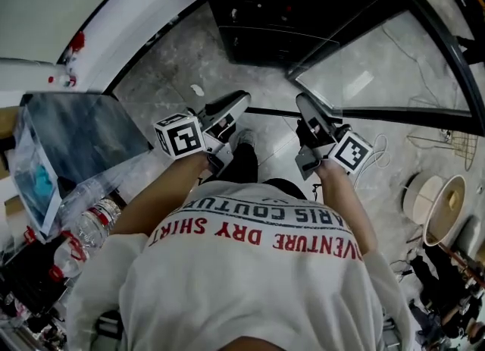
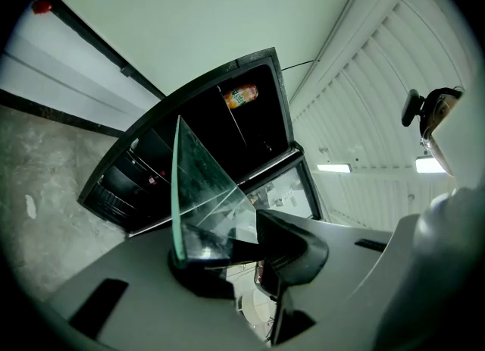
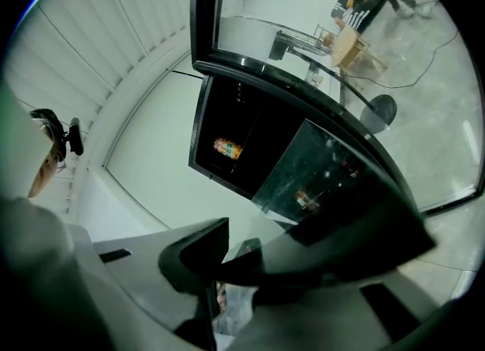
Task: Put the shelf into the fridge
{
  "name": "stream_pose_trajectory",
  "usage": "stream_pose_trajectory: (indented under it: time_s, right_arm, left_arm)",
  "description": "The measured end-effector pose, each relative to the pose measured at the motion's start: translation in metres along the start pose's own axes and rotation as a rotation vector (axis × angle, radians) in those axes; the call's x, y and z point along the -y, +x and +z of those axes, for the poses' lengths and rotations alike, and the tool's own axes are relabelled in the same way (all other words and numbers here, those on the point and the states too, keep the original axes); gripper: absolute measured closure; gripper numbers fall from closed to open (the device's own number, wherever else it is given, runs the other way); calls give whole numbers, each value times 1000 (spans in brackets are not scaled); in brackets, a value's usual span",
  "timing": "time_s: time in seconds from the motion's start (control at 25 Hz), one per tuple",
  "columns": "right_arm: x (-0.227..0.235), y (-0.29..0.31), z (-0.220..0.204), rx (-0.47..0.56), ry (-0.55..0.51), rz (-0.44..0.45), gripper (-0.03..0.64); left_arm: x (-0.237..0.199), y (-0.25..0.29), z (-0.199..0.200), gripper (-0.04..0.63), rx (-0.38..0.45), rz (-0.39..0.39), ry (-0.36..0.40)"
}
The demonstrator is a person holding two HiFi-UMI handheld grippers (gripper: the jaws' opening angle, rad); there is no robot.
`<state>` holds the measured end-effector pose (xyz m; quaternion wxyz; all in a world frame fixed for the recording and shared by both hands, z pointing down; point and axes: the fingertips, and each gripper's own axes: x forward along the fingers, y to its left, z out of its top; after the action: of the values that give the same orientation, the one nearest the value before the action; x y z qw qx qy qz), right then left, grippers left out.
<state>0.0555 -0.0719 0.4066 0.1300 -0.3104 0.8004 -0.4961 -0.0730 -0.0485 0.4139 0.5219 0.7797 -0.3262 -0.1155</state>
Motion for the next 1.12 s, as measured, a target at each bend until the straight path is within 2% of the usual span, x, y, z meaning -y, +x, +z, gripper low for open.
stream_pose_trajectory:
  time_s: [0.4, 0.64, 0.88, 1.12]
  right_arm:
    - [10, 4, 4, 17, -25, -7, 517]
    - [15, 6, 6, 48, -19, -6, 517]
    - [53, 37, 19, 59, 19, -17, 517]
    - [77, 50, 27, 55, -6, -25, 517]
  left_arm:
    - [-8, 9, 4, 486, -1, -15, 11]
    - [-12, 15, 6, 483, -5, -46, 52]
    - [-52, 44, 24, 483, -8, -64, 54]
    - [-69, 60, 36, 483, -2, -94, 70]
